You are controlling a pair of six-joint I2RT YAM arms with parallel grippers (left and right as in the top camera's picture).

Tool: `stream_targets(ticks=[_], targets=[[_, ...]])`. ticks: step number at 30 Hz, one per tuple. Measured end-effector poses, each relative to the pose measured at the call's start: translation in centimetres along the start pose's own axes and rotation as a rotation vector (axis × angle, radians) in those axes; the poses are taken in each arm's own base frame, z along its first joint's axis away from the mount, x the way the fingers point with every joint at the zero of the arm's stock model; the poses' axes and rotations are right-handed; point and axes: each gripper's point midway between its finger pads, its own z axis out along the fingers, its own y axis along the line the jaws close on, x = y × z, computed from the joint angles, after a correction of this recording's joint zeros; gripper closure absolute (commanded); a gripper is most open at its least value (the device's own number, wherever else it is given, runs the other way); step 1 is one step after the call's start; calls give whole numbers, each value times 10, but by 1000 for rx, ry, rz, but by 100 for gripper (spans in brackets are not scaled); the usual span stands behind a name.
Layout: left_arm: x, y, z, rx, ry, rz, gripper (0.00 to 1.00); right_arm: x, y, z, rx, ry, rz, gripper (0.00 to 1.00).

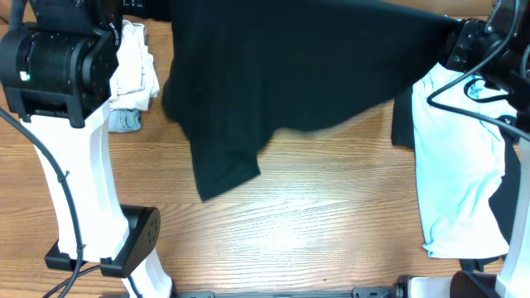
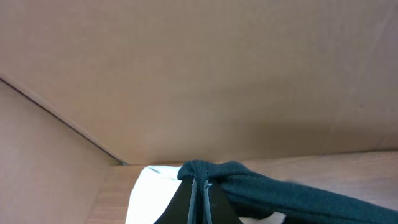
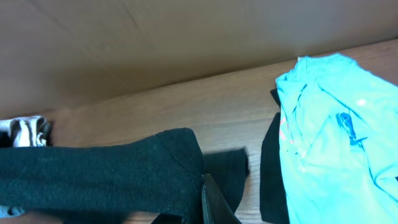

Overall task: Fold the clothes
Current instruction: 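Lift the black t-shirt with both grippers and stretch it out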

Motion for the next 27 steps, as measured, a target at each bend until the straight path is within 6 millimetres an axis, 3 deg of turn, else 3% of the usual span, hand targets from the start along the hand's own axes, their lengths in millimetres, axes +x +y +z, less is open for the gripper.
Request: stream_targets(ticks=[2, 5, 8, 13, 18, 22, 27], targets=[[-4, 4, -9, -3, -17, -6, 96, -2, 2, -10, -4, -23, -3, 96], [-11, 14, -34, -7, -48, -17, 96, -5, 8, -42, -13, -83, -14, 96], [-20, 29, -73, -14, -102, -36, 96, -2, 14, -83, -24, -145, -23, 96], [-30, 60, -157, -28, -223, -79, 96, 20, 23, -152, -48, -223, -37, 96], [-32, 79, -214, -35, -319, -111, 96, 39, 29, -190, -76, -258, -47, 96], [-26, 81, -222, -34, -310, -106, 96, 50, 29, -192, -82, -228, -44, 96], [-11, 67, -187, -22, -197, -66, 96, 56, 25, -168, -71, -151, -28, 96]])
